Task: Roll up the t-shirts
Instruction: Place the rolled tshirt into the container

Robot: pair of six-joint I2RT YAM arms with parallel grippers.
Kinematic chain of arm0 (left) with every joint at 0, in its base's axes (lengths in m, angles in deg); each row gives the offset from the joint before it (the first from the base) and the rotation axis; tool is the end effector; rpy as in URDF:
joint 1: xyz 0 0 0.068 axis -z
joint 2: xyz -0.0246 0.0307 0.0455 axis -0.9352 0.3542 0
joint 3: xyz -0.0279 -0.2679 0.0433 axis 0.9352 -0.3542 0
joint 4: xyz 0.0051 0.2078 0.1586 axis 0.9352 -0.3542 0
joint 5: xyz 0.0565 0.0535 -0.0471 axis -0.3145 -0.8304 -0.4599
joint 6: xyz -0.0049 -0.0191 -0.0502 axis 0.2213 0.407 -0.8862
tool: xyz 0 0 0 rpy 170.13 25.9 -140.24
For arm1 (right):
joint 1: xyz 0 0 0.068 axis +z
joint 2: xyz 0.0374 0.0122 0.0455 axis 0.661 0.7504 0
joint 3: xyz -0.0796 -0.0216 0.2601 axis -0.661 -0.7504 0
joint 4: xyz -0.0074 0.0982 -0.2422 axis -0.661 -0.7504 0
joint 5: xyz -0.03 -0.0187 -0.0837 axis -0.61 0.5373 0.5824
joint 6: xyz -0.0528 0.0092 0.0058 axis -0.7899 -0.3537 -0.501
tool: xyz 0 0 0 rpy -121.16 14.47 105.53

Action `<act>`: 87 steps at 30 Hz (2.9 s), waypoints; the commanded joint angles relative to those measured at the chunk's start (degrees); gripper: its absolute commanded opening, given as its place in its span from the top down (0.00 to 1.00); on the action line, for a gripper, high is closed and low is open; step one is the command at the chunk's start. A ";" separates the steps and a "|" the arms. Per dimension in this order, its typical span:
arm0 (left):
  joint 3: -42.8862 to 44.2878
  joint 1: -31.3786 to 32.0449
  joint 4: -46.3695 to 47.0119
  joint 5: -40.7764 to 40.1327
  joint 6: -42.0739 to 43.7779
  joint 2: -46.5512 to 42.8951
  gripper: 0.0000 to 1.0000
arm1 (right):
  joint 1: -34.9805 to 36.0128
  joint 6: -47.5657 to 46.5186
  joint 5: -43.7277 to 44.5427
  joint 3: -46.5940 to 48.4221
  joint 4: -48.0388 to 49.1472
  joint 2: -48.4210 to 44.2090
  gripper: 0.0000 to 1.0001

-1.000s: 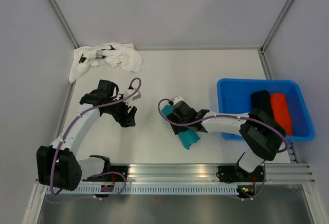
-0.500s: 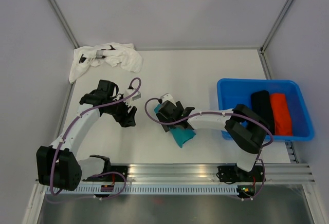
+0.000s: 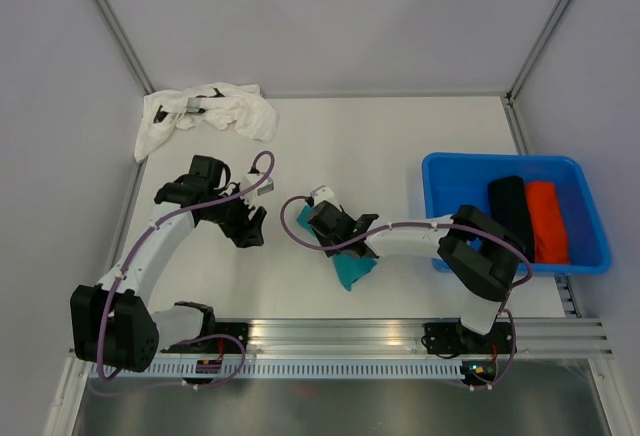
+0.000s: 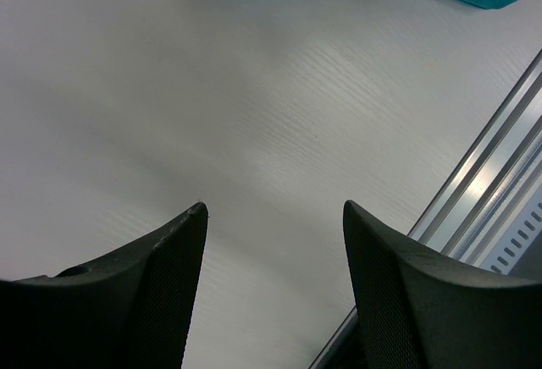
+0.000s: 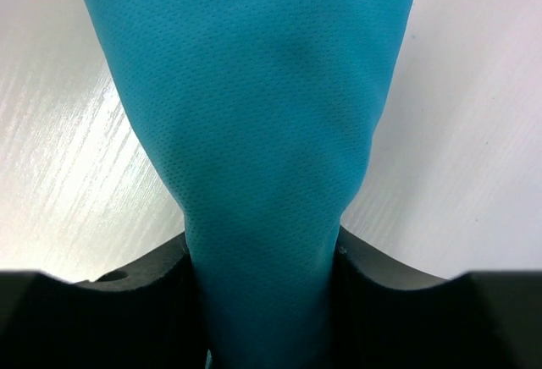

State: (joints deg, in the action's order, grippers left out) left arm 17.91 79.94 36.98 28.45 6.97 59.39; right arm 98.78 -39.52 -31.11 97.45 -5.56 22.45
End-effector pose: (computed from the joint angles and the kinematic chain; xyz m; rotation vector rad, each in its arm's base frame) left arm 0.2100 -0.0588 0.2525 1.1048 2.3344 -0.6236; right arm 0.2006 0.2903 0.1514 -0.6675 2.3709 0.1112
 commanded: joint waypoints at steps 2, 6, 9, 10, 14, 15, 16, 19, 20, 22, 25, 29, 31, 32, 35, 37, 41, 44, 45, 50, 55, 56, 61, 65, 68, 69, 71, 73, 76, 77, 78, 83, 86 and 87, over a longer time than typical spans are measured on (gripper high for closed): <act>0.36 -0.22 0.91 1.61 -0.80 -1.43 0.29 | 0.16 -0.65 1.31 -2.80 -6.55 -0.15 0.51; 0.27 -0.22 0.91 1.61 -0.71 -1.51 0.29 | 0.51 -0.92 1.22 -3.51 -6.73 -0.85 0.55; 0.27 -0.22 0.73 1.61 -0.54 -1.69 0.29 | 0.51 -1.27 0.96 -4.12 -7.34 -2.69 0.63; 0.27 -0.22 0.73 1.61 -0.54 -1.69 0.29 | 0.60 -1.36 0.61 -4.64 -7.34 -3.39 0.66; 0.27 -0.22 0.73 1.61 -0.45 -1.78 0.29 | -0.01 -1.53 -1.23 -5.53 -8.13 -7.43 0.81; 0.35 -0.22 0.73 1.87 -0.45 -1.78 0.29 | -0.88 -1.53 -1.68 -5.88 -8.31 -8.14 0.83; 0.36 -0.22 0.64 1.87 -0.36 -1.78 0.29 | -1.42 -1.53 -2.20 -6.14 -8.31 -8.76 0.85; 0.53 -0.22 0.73 2.14 -0.45 -1.78 0.29 | -3.79 -2.15 -4.14 -7.11 -8.13 -11.22 0.92; 0.53 -0.22 0.73 2.14 -0.36 -1.78 0.29 | -4.40 -2.24 -5.01 -7.29 -8.05 -12.27 0.92; 0.44 -0.22 0.73 1.96 -0.19 -1.86 0.30 | -6.16 -2.59 -5.63 -7.73 -8.05 -14.02 0.94; 0.36 -0.22 0.73 1.96 -0.10 -1.87 0.30 | -7.75 -3.11 -6.16 -7.81 -8.22 -16.40 1.00; 0.36 -0.22 0.64 1.96 -0.01 -1.87 0.30 | -9.85 -4.26 -7.04 -6.06 -9.36 -19.57 1.00; 0.36 -0.22 0.64 1.87 -0.01 -1.87 0.30 | -10.47 -5.30 -7.04 -3.96 -10.42 -21.76 1.00; 0.44 -0.22 0.64 1.87 0.08 -1.87 0.30 | -11.08 -5.75 -6.87 -3.08 -10.85 -22.55 1.00; 0.44 -0.22 0.64 1.79 0.08 -1.95 0.30 | -13.71 -7.68 -7.30 0.53 -12.96 -25.37 1.00; 0.44 -0.22 0.56 1.79 0.17 -2.04 0.30 | -15.91 -8.82 -6.52 3.25 -15.94 -27.29 1.00; 0.44 -0.22 0.64 2.05 0.43 -2.65 0.30 | -26.16 -13.29 -4.41 6.24 -22.36 -31.87 1.00; 0.62 -0.22 0.64 2.57 0.52 -2.74 0.30 | -34.51 -16.63 -4.75 6.16 -24.47 -35.74 1.00; 0.71 -0.22 0.73 2.75 0.60 -2.83 0.30 | -36.56 -17.52 -5.19 5.90 -24.92 -37.22 1.00; 1.32 -0.22 0.73 3.19 0.69 -3.18 0.30 | -48.58 -25.08 1.54 2.05 -25.28 -38.65 1.00; 0.97 -0.22 0.64 3.98 1.39 -4.06 0.30 | -55.91 -29.30 5.86 -1.04 -23.70 -35.93 1.00; 0.80 -0.22 0.64 3.98 1.57 -4.06 0.29 | -56.09 -29.65 6.75 -1.74 -22.82 -35.22 1.00; 0.88 -0.22 0.82 4.68 1.75 -3.89 0.29 | -56.26 -28.87 8.17 -2.45 -21.23 -28.72 1.00; 0.88 -0.22 0.99 4.77 1.84 -3.45 0.29 | -56.00 -25.71 6.15 -4.47 -17.72 -23.19 1.00; 0.71 -0.22 1.08 4.51 1.92 -3.19 0.29 | -54.08 -23.95 4.83 -6.05 -14.56 -20.02 1.00; 0.62 -0.22 1.08 4.42 1.92 -3.01 0.29 | -53.28 -23.68 4.13 -6.32 -13.85 -18.62 1.00; 0.62 -0.31 1.17 3.98 1.75 -2.75 0.29 | -51.18 -22.90 2.37 -6.50 -12.54 -16.77 1.00; 0.62 -0.31 1.17 3.54 1.84 -2.75 0.29 | -50.47 -22.37 0.52 -6.32 -11.74 -15.89 0.99; 0.71 -0.39 1.17 3.37 1.92 -2.57 0.29 | -50.46 -21.93 -3.25 -6.06 -11.04 -14.39 0.94; 0.79 -0.39 1.26 3.54 1.75 -2.39 0.29 | -50.46 -21.75 -4.05 -5.97 -10.95 -13.34 0.93; 0.88 -0.39 1.43 3.63 1.83 -2.13 0.29 | -50.46 -21.75 -6.23 -5.88 -10.95 -12.81 0.91; 0.80 -0.39 1.87 3.46 1.66 -1.43 0.29 | -50.73 -21.05 -9.85 -5.97 -10.33 -10.35 0.82; 0.88 -0.39 1.87 3.37 1.66 -1.16 0.29 | -51.69 -20.17 -11.87 -6.32 -9.80 -10.69 0.71; 0.88 -0.39 1.96 3.19 1.66 -1.08 0.29 | -51.96 -19.99 -12.14 -6.23 -9.89 -10.96 0.66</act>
State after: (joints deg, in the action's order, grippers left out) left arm 17.91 79.87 37.38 30.99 7.08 58.05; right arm 47.60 -61.31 -38.96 90.58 -18.08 11.74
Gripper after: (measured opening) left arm 0.703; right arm 0.433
